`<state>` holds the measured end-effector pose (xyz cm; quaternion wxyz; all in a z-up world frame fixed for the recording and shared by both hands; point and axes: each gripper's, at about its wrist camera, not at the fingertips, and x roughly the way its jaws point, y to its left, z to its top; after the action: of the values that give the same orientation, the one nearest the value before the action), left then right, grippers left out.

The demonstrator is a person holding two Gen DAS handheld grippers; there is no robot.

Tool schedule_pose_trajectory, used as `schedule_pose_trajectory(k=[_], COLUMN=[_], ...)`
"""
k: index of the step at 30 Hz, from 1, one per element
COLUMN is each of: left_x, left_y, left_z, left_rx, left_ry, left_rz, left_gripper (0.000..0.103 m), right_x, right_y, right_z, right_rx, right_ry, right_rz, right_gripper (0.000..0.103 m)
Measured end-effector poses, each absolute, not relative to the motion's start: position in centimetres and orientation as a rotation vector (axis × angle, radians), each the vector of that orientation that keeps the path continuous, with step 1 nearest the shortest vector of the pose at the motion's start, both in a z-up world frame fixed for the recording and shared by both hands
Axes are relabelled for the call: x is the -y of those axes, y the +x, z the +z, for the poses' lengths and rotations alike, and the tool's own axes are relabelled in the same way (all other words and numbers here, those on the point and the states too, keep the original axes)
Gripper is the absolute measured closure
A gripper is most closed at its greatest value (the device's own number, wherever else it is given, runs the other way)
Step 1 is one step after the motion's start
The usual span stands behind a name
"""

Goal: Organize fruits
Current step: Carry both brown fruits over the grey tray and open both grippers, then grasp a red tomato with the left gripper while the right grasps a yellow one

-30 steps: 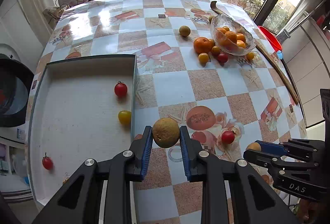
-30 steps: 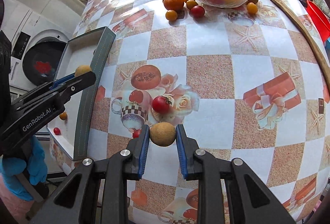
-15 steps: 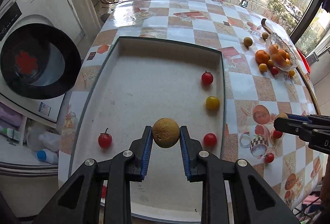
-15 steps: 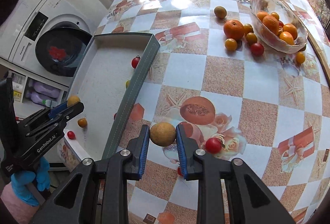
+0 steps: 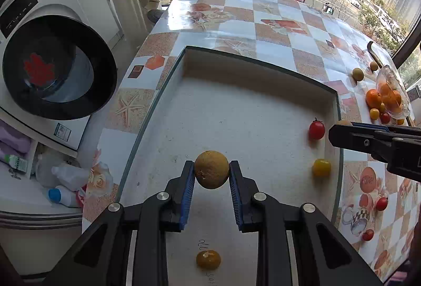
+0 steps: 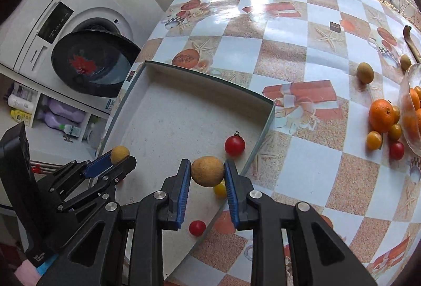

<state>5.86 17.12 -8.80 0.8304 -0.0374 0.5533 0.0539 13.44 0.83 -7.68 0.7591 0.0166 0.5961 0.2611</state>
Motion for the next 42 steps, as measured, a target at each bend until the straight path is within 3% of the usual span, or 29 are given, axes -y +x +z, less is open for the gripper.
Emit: schedule_pose_trajectory(k=[27,30,32,33,34,35,37,42], left_x=[-17.7,-17.6,-17.7,-17.7,-17.6,-17.7,-17.6,-16.4], left_y=[7.6,7.7,7.6,7.6,7.5,7.5,7.0,6.8], left_z=[-11.7,-11.6,-11.6,-11.5,-11.5,-11.4,-10.4,-8.9], left_rx=[-1.221,-1.224,-1.224,-1.220,-1.220,-1.220,-1.149,-1.148], left_ry=[-0.045,-0.040,-0.050,-0.054,-0.059,-0.067,-0.082,-0.103], left_rz=[0.130,0.126,0.110,0.109,0.108,0.107,0.109,0.026], left_gripper=[0.075,0.075,0.074,0.074,0.069,0.041,0.018,0.018], right_x=[-5.2,-5.1,-4.7,-4.5,-4.3,-4.1,-3.4,-0.5], right_y=[17.1,17.2,17.0,17.0,17.0,16.9,16.8,15.6], right_z=[-12.1,-12.0,-11.6,-11.2,-10.8,-10.4,-9.3,-6.9], right_rx=[-1.352,-1.364,-1.351,-1.342,-1.336,-1.329,-1.304,-1.247], right_ry=[-0.059,-0.036,-0.016,-0.003,0.009,0.021,0.046,0.108], right_rz=[0.522,0.530,0.534,0.541,0.547,0.552,0.551,0.515], right_gripper=[0.074,0.061,0.036,0.035,0.033,0.028,0.022,0.017])
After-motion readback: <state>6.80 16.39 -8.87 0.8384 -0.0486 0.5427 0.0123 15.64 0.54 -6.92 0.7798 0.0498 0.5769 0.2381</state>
